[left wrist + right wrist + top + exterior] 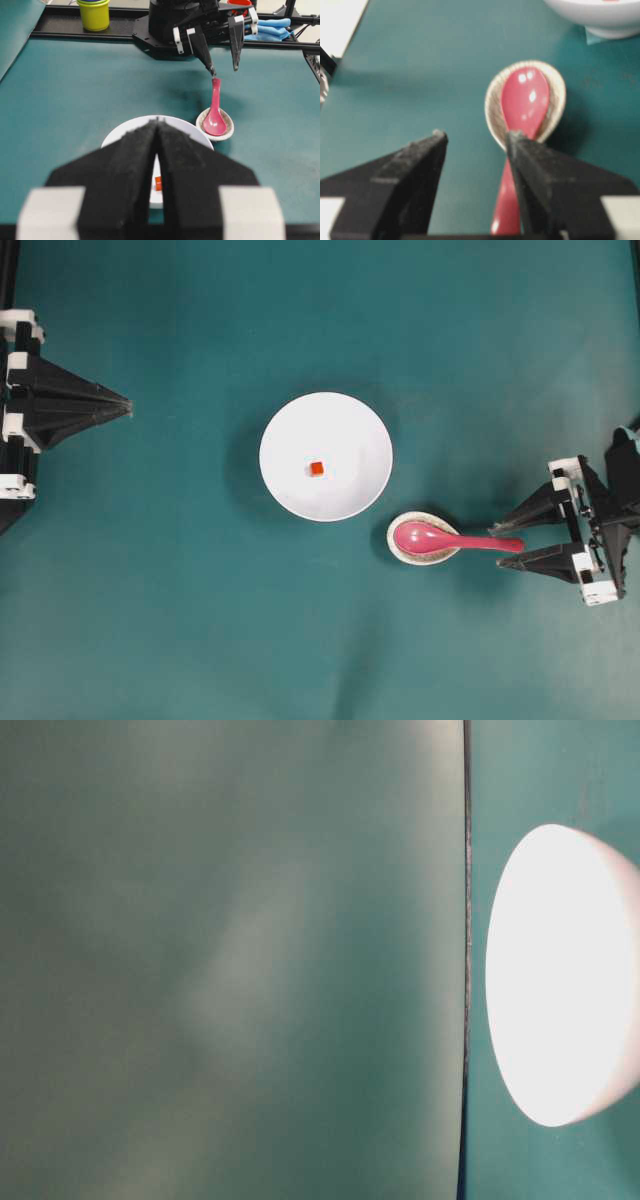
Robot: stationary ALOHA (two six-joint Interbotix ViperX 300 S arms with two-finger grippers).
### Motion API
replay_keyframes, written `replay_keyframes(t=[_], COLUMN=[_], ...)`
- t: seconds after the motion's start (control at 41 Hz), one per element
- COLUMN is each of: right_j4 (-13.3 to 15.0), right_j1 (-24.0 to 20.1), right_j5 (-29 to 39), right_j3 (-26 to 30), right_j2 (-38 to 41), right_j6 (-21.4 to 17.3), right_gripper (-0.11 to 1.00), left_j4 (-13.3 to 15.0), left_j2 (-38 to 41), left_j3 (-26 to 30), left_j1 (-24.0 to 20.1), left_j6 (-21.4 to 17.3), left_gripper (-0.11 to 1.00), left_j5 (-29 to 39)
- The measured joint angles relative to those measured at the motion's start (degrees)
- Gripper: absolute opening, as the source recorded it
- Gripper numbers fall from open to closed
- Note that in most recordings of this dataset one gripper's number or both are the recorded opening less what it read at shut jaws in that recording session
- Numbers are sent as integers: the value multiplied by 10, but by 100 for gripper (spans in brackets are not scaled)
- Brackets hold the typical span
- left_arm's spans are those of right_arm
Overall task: Grip the spoon and scoop the red block from the bowl with right arm.
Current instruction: 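Move the right gripper toward the pink spoon handle in the spoon rest, then close the right gripper on the pink spoon handle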
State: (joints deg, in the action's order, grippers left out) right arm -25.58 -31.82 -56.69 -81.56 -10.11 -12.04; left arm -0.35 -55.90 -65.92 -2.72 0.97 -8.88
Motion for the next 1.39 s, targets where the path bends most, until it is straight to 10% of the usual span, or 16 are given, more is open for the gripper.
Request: replay_keyframes(t=[1.048, 1.389], right_j4=[-35, -39], right_j1=[-8, -9], right_j5=[-91, -92], right_j3=[8, 6], right_j2=[179, 178], right_j6=[2, 5], right_gripper=[54, 25], left_j4=[0, 0], left_j2=[1, 1], left_j3=[0, 0], left_j1=[0, 0], left_j6=[-1, -1], left_gripper=[0, 0], left_j5=[-1, 0])
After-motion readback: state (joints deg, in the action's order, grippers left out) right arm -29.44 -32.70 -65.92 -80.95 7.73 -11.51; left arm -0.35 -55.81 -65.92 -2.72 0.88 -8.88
